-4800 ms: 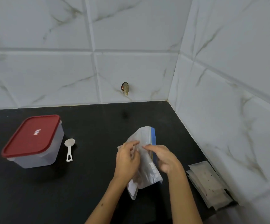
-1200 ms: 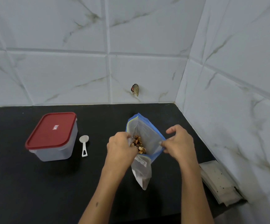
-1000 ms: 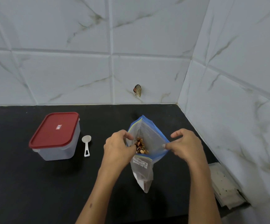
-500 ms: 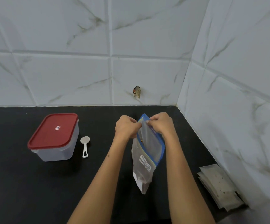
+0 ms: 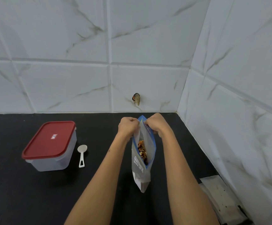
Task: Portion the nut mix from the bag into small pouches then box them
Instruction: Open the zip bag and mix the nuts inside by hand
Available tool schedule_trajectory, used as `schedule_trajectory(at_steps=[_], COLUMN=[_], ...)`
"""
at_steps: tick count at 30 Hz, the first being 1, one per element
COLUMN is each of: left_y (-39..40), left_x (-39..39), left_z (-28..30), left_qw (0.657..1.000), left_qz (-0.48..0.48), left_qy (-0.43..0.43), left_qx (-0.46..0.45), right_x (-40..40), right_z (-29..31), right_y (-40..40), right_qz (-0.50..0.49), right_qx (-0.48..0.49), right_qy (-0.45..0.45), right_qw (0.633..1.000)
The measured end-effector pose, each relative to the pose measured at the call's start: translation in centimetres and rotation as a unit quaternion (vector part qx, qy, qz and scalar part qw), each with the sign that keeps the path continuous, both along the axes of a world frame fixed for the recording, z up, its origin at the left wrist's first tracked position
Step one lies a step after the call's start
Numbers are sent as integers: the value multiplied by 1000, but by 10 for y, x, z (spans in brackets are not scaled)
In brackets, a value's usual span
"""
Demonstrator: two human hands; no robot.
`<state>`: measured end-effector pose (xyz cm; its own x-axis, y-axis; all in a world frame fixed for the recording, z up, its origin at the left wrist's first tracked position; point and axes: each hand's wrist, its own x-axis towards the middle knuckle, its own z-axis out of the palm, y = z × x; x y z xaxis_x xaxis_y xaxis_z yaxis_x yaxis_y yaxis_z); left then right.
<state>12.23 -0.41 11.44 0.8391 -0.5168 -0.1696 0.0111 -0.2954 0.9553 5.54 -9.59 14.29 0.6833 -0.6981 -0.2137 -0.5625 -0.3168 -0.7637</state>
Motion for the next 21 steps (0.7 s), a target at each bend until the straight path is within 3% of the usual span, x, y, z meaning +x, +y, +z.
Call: schedule_trajectory(at_steps=[3,13,17,21], left_y=[-7,-21,-24,-27], left_x=[5,22,29,35], left_z=[-5,-4,-4,0], left_qw=[1000,994,996,999], left_qz=[-3,-25,-29,-36], left_qy=[-15,-108,-84,-4], left_qx=[-6,15,23,38], right_x=[6,12,15,16], right_z=[-5,-16,-18,-12], right_y=[-3,-17,-27,-34], right_qz=[14,36,35,24], right_qx=[20,-63,-42,70], right_qy=[-12,-53,-49,-45], right_qw=[1000,996,997,996])
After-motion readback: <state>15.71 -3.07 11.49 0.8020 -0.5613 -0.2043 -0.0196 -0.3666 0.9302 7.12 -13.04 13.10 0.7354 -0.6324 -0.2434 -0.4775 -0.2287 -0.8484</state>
